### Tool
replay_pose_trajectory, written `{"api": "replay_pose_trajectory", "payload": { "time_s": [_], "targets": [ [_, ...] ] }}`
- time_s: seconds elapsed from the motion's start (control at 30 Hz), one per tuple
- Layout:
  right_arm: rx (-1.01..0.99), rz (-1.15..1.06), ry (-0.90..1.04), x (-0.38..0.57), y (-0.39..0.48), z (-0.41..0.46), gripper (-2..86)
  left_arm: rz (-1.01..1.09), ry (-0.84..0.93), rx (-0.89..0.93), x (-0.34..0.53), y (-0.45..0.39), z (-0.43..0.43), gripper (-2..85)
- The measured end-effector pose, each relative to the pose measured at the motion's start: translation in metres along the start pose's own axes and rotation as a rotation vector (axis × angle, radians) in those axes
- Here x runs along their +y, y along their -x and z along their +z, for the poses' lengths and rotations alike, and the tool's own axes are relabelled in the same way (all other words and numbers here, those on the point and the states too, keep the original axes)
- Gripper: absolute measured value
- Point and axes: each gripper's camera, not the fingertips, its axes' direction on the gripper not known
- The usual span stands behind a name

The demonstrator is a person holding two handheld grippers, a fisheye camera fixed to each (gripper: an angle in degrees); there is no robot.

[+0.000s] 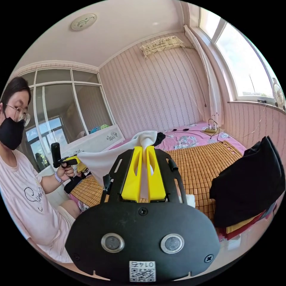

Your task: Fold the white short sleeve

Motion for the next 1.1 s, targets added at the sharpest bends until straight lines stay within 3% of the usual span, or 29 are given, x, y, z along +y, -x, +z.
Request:
{"api": "replay_pose_trajectory", "payload": {
  "time_s": [0.2, 0.3, 0.4, 0.47, 0.53, 0.63, 0.77, 0.93, 1.1],
  "targets": [
    [0.352, -0.081, 0.066, -0.076, -0.058, -0.082, 1.8, 0.061, -0.034, 0.306, -0.062, -0.011, 0.118, -0.5],
    [0.542, -0.075, 0.17, -0.13, -0.127, -0.066, 2.6, 0.056, -0.053, 0.383, -0.099, -0.015, 0.202, 0.0],
    [0.608, 0.099, 0.303, -0.154, -0.227, -0.021, 4.5, -0.053, 0.022, 0.368, -0.123, -0.001, 0.302, 2.7],
    [0.714, 0.27, 0.342, -0.145, -0.266, -0.007, 6.8, -0.105, 0.21, 0.149, -0.12, 0.016, 0.373, 4.5],
    [0.742, 0.196, 0.293, -0.112, -0.263, 0.003, 6.9, -0.213, 0.33, 0.007, -0.106, 0.035, 0.396, 3.6],
    [0.753, 0.099, 0.364, -0.053, -0.251, 0.027, 6.2, -0.274, 0.241, 0.156, -0.081, 0.053, 0.385, 1.7],
    [0.723, 0.132, 0.497, -0.013, -0.284, 0.079, 6.5, -0.19, 0.27, 0.228, -0.066, 0.035, 0.387, 0.0],
    [0.781, 0.138, 0.468, -0.012, -0.341, 0.115, 0.2, -0.042, 0.267, 0.263, -0.081, -0.009, 0.416, -0.8],
    [0.815, 0.167, 0.485, 0.0, -0.395, 0.139, -0.4, 0.038, 0.335, 0.2, -0.1, -0.032, 0.46, -1.0]
  ]
}}
